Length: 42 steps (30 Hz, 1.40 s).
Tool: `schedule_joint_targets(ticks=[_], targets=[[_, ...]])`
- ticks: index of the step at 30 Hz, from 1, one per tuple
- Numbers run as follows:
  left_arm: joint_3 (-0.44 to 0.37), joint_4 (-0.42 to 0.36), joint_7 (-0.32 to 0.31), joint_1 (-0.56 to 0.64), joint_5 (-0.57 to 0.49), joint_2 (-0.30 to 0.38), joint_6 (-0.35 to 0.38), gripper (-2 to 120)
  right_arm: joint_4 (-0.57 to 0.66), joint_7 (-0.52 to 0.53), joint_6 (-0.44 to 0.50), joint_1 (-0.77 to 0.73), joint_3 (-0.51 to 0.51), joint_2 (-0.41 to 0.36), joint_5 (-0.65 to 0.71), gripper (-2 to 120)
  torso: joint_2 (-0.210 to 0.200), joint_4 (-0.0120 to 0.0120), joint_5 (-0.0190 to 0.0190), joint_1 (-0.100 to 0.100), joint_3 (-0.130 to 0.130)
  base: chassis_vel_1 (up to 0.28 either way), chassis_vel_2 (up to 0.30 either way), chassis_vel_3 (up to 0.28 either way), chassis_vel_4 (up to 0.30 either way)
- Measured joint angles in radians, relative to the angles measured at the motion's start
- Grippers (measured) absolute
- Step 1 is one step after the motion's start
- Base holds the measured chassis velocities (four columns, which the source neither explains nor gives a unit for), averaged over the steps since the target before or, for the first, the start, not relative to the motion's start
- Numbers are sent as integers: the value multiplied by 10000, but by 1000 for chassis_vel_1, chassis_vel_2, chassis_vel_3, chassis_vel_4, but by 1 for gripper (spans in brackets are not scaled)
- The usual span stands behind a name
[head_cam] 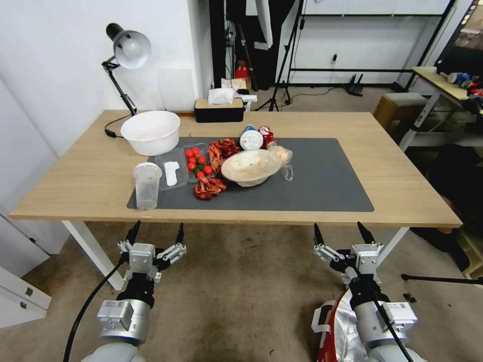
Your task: Pick up the food delivery bag from the floor and place it on the table.
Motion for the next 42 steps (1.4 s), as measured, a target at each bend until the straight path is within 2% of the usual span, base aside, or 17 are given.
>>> schedule_joint_targets(ticks=[14,17,20,21,22,23,24,25,26,27,35,42], targets=[[0,0,0,0,0,0,-1,100,0,0,1,0,0,0,0,100,0,0,0,-1,0,0,0,0,0],[2,77,-46,-74,-71,112,-54,100,-69,465,349,186,-307,-181,-71,100,0,0,0,-2,-1,0,0,0,0],[15,338,-236,-301,-314,452,-220,100,-90,909,510,370,-582,-322,-164,100,-1,9,3,-2,-1,0,0,0,0],[28,674,-483,-645,-614,977,-433,100,-89,1036,512,440,-655,-365,-164,100,-1,2,-4,-2,-1,0,0,0,0],[33,734,-515,-761,-666,1221,-460,100,-77,1090,512,464,-690,-364,-130,100,-2,-13,-4,0,0,0,0,0,0],[81,865,-653,-890,-845,1436,-564,100,-59,1111,509,471,-730,-371,-96,100,-2,2,-4,-1,0,0,0,0,0],[81,865,-653,-890,-845,1436,-564,100,-59,1111,509,471,-730,-371,-96,100,-2,2,-4,-1,0,0,0,0,0],[144,1110,-914,-1099,-1167,1802,-727,100,-58,1115,506,474,-735,-381,-83,100,-2,5,0,-1,0,0,0,0,0],[198,1316,-1092,-1274,-1420,2084,-877,100,-63,1115,506,476,-734,-389,-77,100,-1,-7,-4,-1,-1,0,0,0,0],[251,1441,-1175,-1343,-1543,2191,-977,100,-76,1094,506,476,-732,-406,-58,100,-2,-4,0,-1,-1,0,0,0,0],[182,1628,-1075,-1327,-1596,2218,-1387,100,-131,494,836,511,-584,-486,382,100,-2,2,0,-1,-1,0,0,0,0],[192,1621,-1080,-1232,-1560,2168,-1471,100,-208,388,953,493,-596,-397,422,100,-77,1,0,-38,-39,0,0,0,0]])
